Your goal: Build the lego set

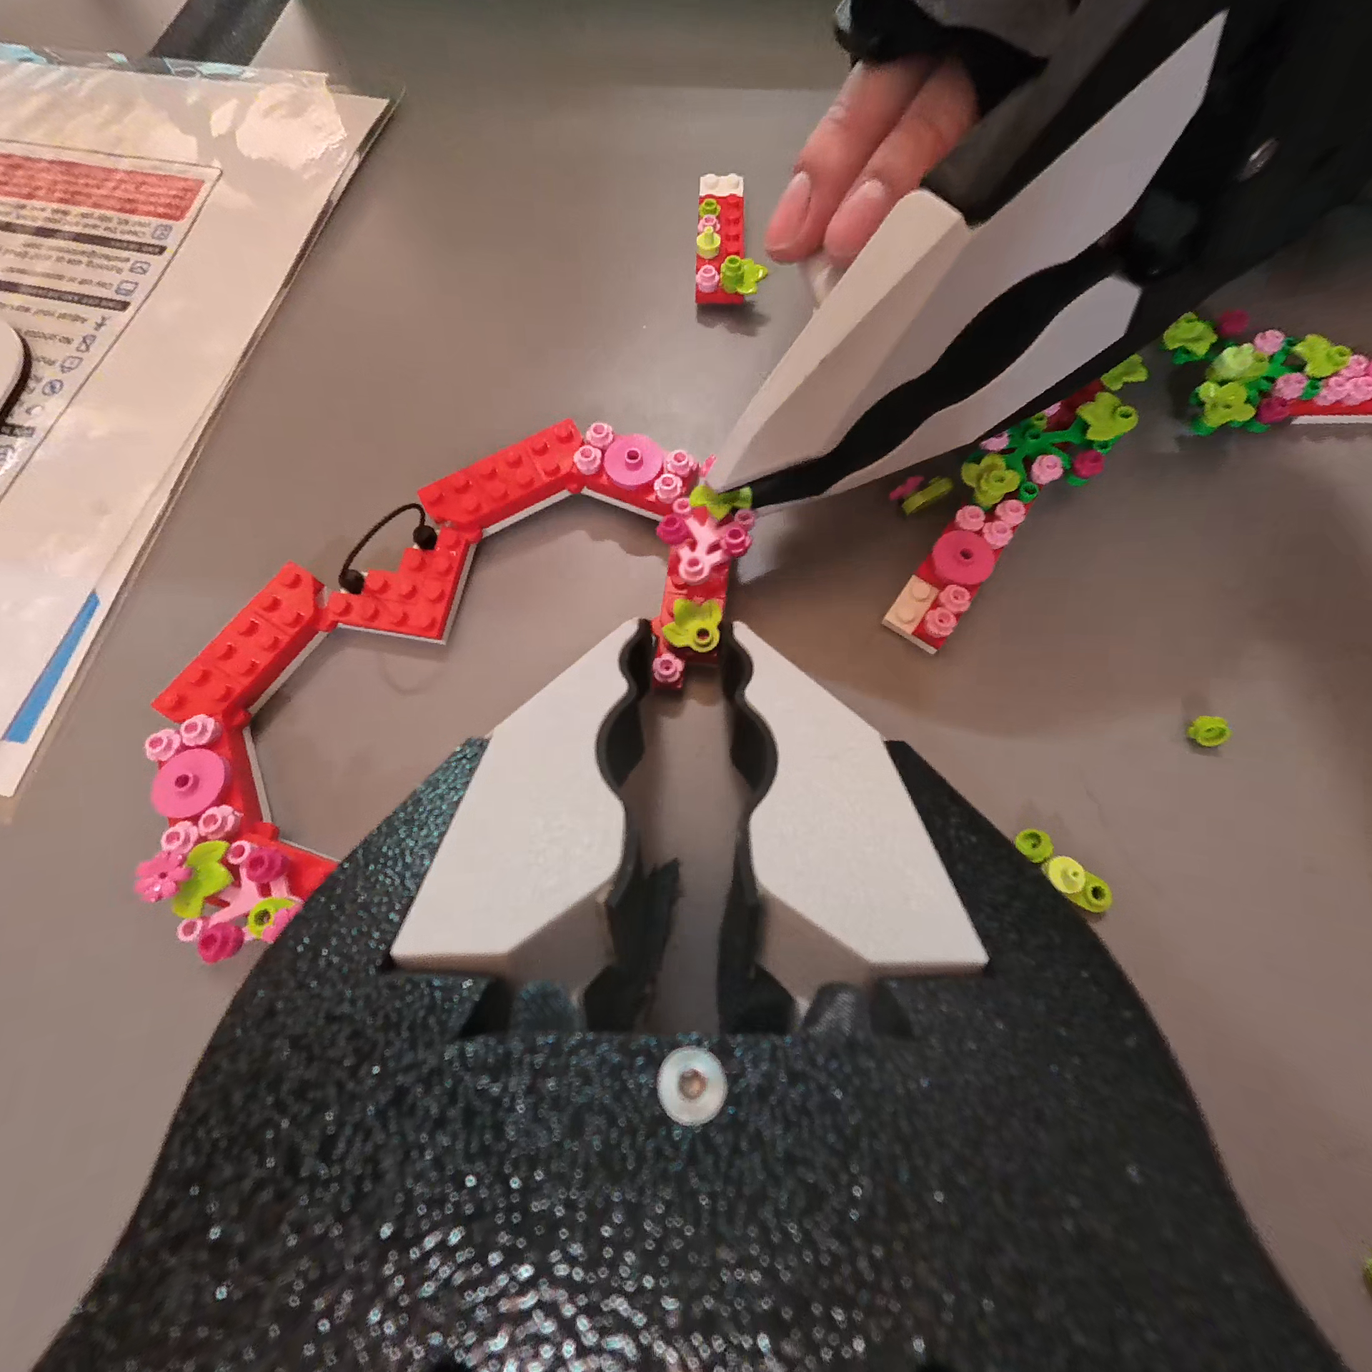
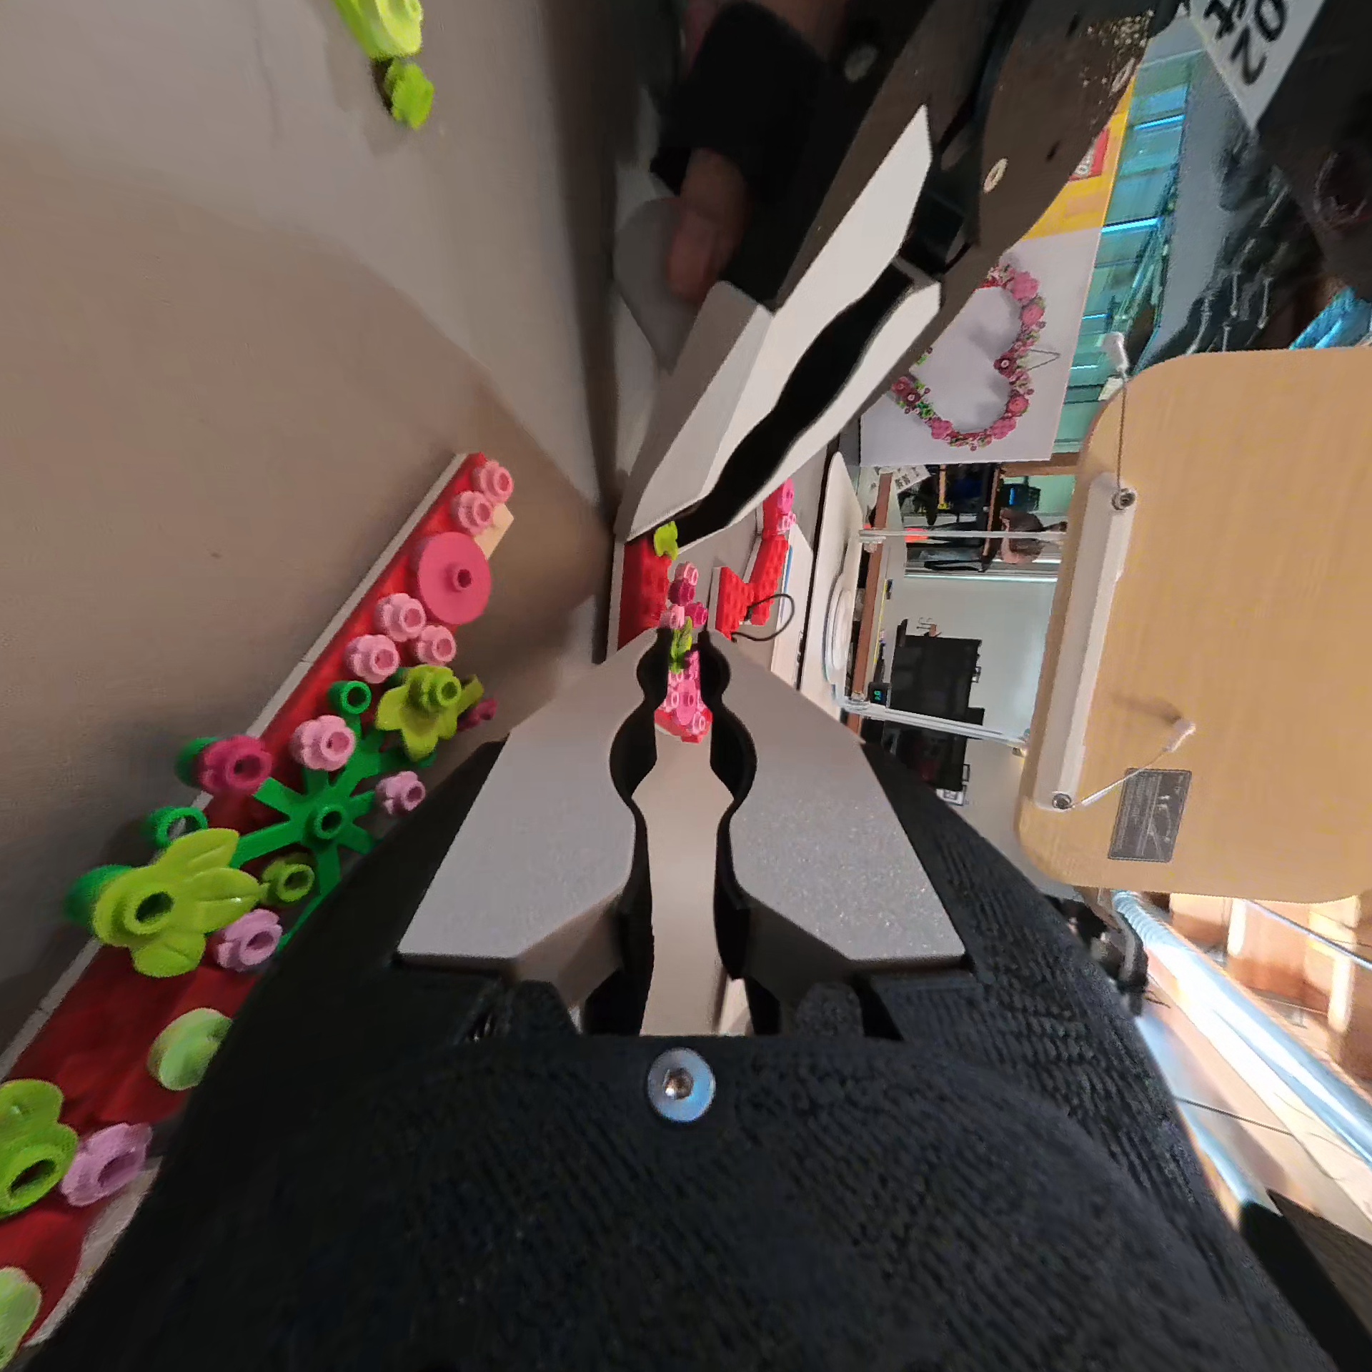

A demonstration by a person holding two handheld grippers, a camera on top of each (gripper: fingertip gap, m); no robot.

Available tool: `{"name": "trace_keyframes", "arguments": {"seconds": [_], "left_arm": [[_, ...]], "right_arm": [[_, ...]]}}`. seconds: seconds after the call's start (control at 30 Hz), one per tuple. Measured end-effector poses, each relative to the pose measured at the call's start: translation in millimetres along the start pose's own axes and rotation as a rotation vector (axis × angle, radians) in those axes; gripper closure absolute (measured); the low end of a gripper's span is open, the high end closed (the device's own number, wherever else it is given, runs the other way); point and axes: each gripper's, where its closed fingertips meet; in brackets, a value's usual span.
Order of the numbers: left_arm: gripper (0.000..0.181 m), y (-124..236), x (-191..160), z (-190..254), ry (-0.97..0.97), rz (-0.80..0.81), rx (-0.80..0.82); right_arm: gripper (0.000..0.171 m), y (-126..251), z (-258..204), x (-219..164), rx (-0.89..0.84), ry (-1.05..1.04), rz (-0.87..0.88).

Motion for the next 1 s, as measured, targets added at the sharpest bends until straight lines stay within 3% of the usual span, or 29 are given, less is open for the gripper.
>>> {"name": "trace_keyframes", "arguments": {"seconds": [0.03, 1.0], "left_arm": [[0.165, 0.0, 0.0, 0.0, -0.002, 0.0, 0.0], [0.165, -0.3, -0.5, 0.4, 0.008, -0.002, -0.011]], "right_arm": [[0.165, -0.6, -0.9, -0.2, 0.003, 0.008, 0.0], [0.16, -2.2, -5.8, 2.5, 0.049, 0.038, 0.033]]}}
Point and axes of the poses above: each gripper's, where its closed fingertips meet, y back along the fingers, x out of its top, z = x × y across the jaws, and after that the axes turned 3 degrees about -x, right-handed
